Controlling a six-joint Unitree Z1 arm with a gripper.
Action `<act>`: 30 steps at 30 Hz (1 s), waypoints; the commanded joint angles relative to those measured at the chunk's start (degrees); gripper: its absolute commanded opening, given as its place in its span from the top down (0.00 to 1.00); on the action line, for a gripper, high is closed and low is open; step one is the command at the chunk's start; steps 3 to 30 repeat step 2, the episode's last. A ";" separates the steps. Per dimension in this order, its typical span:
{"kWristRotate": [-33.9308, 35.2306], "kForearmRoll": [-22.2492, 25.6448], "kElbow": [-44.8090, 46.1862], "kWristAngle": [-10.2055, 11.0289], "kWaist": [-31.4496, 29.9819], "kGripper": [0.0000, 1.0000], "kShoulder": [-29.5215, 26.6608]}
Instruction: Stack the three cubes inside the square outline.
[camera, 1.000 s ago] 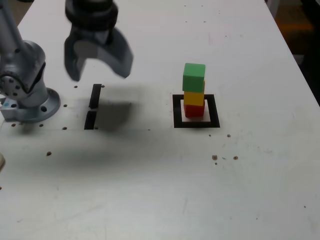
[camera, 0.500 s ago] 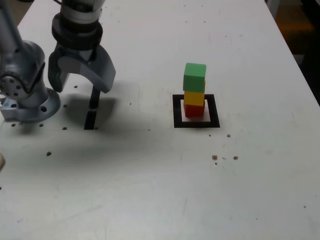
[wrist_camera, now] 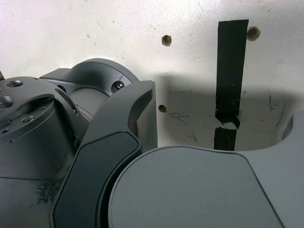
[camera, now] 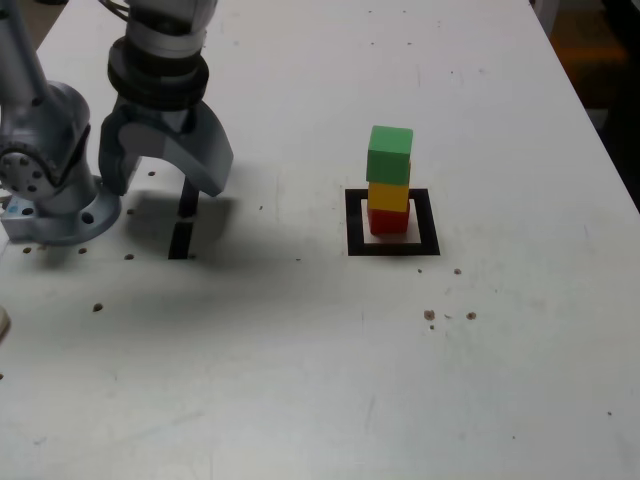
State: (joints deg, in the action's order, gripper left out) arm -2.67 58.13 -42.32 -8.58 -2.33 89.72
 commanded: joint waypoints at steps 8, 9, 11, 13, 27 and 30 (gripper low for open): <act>-0.05 0.05 -0.13 0.05 0.13 0.01 0.20; -0.05 0.05 -0.13 0.05 0.13 0.01 0.20; -0.05 0.05 -0.13 0.05 0.13 0.01 0.20; -0.05 0.05 -0.13 0.05 0.13 0.01 0.20; -0.05 0.05 -0.13 0.05 0.13 0.01 0.20; -0.05 0.05 -0.13 0.05 0.13 0.01 0.20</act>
